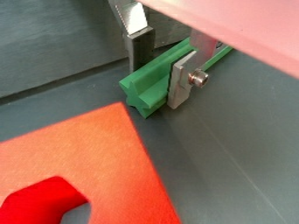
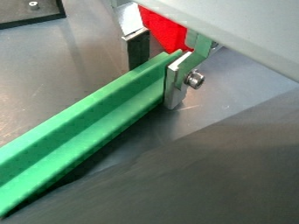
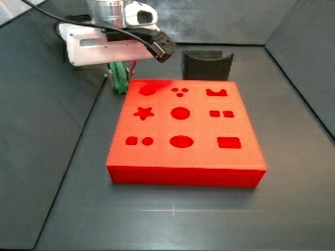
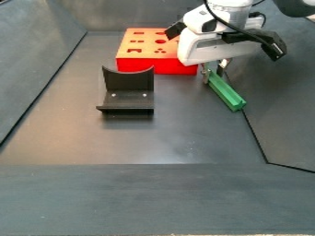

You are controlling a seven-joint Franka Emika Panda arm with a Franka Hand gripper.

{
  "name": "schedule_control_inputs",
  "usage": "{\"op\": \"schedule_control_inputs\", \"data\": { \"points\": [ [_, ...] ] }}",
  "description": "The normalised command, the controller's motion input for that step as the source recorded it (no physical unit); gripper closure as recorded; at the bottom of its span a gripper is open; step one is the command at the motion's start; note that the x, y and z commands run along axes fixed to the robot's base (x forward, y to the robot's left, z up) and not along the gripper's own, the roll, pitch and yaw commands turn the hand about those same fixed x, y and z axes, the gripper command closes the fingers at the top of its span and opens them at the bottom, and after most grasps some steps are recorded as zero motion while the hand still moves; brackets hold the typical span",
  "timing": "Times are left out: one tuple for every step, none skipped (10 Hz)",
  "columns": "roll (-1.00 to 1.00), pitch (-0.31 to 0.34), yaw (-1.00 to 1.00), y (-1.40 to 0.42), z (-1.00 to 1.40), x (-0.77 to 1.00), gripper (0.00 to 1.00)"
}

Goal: Pick up the star object. Move up. Place the star object on the fixture. Regrasp the star object. Move to above the board. Insert the star object.
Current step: Pick up the star object, then move up, then place the star object on the fixture.

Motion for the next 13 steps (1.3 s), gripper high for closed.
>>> {"op": "schedule_control_inputs", "data": {
  "points": [
    [0.0,0.0,0.0,0.0,0.0,0.0,1.0],
    [0.0,0.0,0.0,0.0,0.83,0.0,1.0],
    [0.0,0.002,0.03,0.0,0.82,0.01,1.0],
    [-0.01,0.042,0.03,-0.01,0.73,0.0,1.0],
    [-0.02,0.064,0.04,-0.01,0.64,0.0,1.0],
    [-0.04,0.065,0.03,-0.01,0.49,0.0,1.0],
    [-0.05,0.062,0.03,-0.01,0.41,-0.01,1.0],
    [-0.06,0.049,0.03,-0.01,0.29,-0.02,1.0],
    [0.0,0.0,0.0,0.0,1.0,0.0,1.0],
    [-0.01,-0.006,-0.01,0.0,1.0,0.0,1.0],
    [-0.02,0.015,-0.01,0.0,1.0,-0.01,1.0],
    [-0.03,0.021,0.0,-0.01,1.0,-0.01,1.0],
    [-0.05,0.027,0.0,-0.01,1.0,-0.02,1.0]
  ]
}}
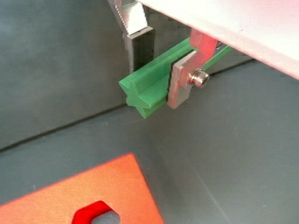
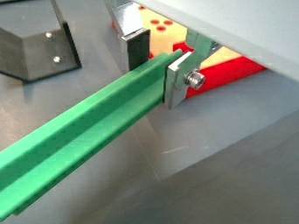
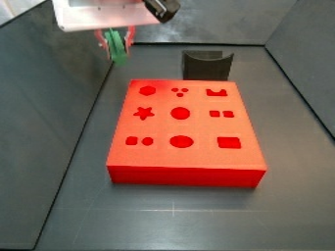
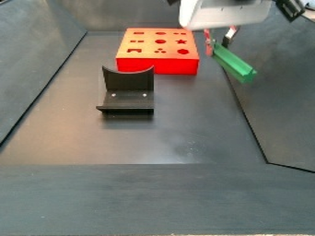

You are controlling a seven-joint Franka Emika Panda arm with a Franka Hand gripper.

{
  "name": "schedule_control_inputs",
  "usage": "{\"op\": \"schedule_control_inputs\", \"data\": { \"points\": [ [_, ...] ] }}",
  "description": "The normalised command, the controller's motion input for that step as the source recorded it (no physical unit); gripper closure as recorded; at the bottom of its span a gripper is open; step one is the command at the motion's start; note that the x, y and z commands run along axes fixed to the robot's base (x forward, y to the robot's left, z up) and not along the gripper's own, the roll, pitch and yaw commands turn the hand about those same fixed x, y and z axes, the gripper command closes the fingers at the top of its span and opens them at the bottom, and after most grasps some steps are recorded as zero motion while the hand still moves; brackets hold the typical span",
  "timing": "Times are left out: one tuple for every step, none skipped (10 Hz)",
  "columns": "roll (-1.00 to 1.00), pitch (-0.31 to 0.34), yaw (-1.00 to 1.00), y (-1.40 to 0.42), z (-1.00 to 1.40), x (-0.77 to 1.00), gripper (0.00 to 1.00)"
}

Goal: Pick up the star object. Move up. Place the star object on the fixture. Regrasp the star object. Move to above the board. Insert the star object.
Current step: Place the star object on the fixture.

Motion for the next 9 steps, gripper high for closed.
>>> {"op": "schedule_control_inputs", "data": {
  "points": [
    [-0.06,0.03,0.01,-0.01,1.0,-0.02,1.0],
    [-0.08,0.034,0.02,-0.02,1.0,-0.02,1.0],
    [-0.09,0.037,0.02,-0.02,1.0,-0.03,1.0],
    [-0.11,0.039,0.01,-0.02,1.0,-0.03,1.0],
    [-0.12,0.044,0.01,-0.02,0.87,-0.02,1.0],
    [-0.13,0.057,0.0,-0.02,0.7,-0.02,1.0],
    [-0.13,0.062,0.0,-0.01,0.61,-0.01,1.0],
    [-0.13,0.07,-0.01,-0.01,0.43,0.0,1.0],
    [-0.13,0.072,-0.02,-0.01,0.29,0.0,1.0]
  ]
}}
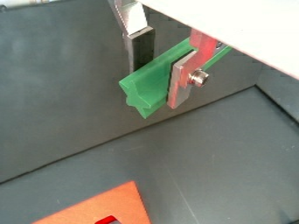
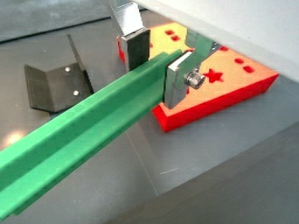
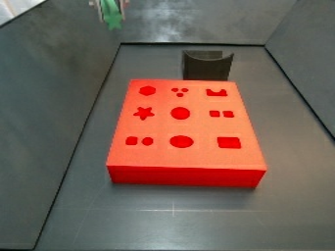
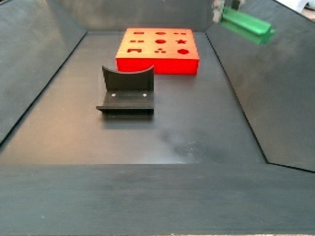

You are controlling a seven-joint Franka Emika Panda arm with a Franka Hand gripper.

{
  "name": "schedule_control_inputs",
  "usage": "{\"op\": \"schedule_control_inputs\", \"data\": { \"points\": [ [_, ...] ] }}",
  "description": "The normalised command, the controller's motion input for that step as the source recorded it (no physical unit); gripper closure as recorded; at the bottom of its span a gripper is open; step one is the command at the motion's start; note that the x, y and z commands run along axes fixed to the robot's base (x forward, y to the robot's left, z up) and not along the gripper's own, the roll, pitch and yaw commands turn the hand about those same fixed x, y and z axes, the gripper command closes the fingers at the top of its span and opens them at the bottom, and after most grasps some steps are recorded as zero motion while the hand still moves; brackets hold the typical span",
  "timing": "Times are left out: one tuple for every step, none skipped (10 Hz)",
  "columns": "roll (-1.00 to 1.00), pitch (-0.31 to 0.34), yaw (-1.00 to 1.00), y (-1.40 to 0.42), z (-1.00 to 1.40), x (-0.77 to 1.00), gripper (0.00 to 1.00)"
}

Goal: Pick up the star object. Move up. Place the star object on the fixture. Regrasp the star object. Move to above the board. Insert the star object.
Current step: Place the star object on the fixture.

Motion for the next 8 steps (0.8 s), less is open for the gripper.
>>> {"op": "schedule_control_inputs", "data": {
  "points": [
    [0.08,-0.05,-1.0,0.25,-0.21,1.0,1.0],
    [0.08,-0.048,-1.0,0.25,-0.23,1.0,1.0],
    [0.1,-0.043,-1.0,0.23,-0.23,1.0,1.0],
    [0.13,-0.02,-1.0,0.21,-0.21,1.0,1.0],
    [0.13,0.018,-0.72,0.2,-0.19,1.0,1.0],
    [0.12,0.03,-0.57,0.19,-0.19,1.0,1.0],
    [0.09,0.032,-0.32,0.18,-0.18,1.0,1.0],
    [0.06,0.034,-0.17,0.17,-0.17,1.0,1.0]
  ]
}}
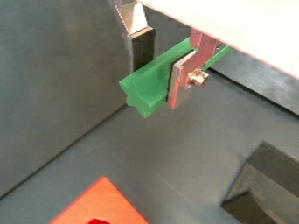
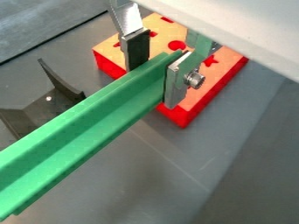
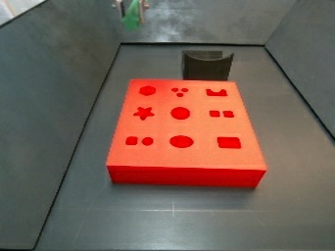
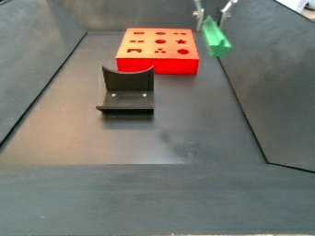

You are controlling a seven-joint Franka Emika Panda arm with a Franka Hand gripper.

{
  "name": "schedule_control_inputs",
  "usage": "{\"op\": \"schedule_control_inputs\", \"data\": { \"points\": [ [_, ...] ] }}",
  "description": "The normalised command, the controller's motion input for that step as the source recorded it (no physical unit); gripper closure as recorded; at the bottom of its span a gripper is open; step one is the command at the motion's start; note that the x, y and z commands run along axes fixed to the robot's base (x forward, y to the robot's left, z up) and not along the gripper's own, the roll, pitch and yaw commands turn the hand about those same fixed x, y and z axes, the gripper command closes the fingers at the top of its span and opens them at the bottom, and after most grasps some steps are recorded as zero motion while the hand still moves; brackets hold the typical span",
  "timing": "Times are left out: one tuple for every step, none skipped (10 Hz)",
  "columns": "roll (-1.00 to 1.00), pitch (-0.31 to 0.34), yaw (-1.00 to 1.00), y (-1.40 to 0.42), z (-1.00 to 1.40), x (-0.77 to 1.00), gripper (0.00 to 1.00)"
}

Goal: Pick up the star object. Move up. Place the star object on the fixture. Regrasp the star object. Move to above the board. Insert the star object.
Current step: Place the star object on the fixture.

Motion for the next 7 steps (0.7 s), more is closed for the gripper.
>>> {"op": "schedule_control_inputs", "data": {
  "points": [
    [0.05,0.04,-0.08,0.16,-0.16,1.0,1.0],
    [0.06,0.036,-0.05,0.15,-0.15,1.0,1.0],
    [0.05,0.031,-0.04,0.14,-0.15,1.0,1.0],
    [0.05,0.029,-0.04,0.13,-0.14,1.0,1.0],
    [0.04,0.027,-0.03,0.12,-0.13,1.0,1.0],
    [0.04,0.031,-0.03,0.12,-0.13,1.0,1.0],
    [0.05,0.033,-0.03,0.11,-0.12,1.0,1.0]
  ]
}}
